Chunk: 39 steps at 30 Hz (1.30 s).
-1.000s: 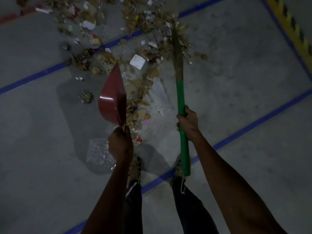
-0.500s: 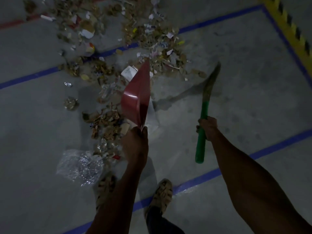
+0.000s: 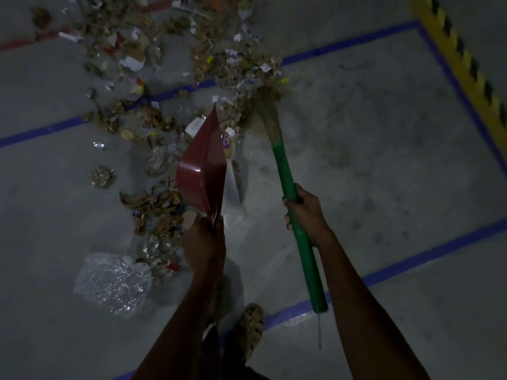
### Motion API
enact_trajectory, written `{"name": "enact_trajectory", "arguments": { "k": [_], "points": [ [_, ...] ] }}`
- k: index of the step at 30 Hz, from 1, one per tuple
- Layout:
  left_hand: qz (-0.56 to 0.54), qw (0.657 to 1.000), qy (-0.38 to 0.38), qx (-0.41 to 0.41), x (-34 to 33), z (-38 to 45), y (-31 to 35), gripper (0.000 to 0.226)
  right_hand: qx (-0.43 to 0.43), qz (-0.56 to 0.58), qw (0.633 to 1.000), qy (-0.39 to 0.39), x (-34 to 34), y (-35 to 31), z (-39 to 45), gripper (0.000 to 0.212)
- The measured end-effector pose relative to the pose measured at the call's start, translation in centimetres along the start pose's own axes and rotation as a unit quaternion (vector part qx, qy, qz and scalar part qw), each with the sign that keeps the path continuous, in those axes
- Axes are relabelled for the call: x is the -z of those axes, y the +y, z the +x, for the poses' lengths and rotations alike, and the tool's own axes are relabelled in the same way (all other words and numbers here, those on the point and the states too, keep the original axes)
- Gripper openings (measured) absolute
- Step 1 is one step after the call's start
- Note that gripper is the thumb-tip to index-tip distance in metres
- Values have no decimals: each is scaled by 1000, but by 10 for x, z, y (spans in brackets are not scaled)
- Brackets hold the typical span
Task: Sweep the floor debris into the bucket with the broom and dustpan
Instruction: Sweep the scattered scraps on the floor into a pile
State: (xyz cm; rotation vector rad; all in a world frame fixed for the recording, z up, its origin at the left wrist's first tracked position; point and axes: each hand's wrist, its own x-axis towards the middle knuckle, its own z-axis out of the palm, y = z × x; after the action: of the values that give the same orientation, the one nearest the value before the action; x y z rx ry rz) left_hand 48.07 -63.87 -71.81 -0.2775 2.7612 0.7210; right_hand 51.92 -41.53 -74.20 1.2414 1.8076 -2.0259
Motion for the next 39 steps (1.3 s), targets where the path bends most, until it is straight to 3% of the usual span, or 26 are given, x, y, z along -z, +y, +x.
{"name": "enact_trajectory", "arguments": {
  "k": [5,8,10,15,21,26,33,39],
  "points": [
    [-17,1000,-16,15,0,11,15,45,54,-37,995,70,17,-25,12,52],
    [-17,1000,-10,8,-8,27,32,47,63,-51,992,92,25,-51,52,39],
    [-22,1000,-4,-1,-12,41,43,47,51,-68,992,88,26,-68,78,46],
    [-22,999,7,24,-13,73,68,48,25,-171,984,37,23,-88,124,72],
    [-67,994,33,82,-14,86,87,44,32,-320,943,-81,35,-81,147,73],
    [-97,979,77,162,-27,72,123,42,97,-482,845,-209,73,-75,178,73],
    [-168,916,120,344,-55,18,203,40,92,-580,721,-367,128,-114,203,70],
    [-212,843,156,469,-82,-28,234,42,109,-687,561,-448,146,-131,212,62]
  ]
}}
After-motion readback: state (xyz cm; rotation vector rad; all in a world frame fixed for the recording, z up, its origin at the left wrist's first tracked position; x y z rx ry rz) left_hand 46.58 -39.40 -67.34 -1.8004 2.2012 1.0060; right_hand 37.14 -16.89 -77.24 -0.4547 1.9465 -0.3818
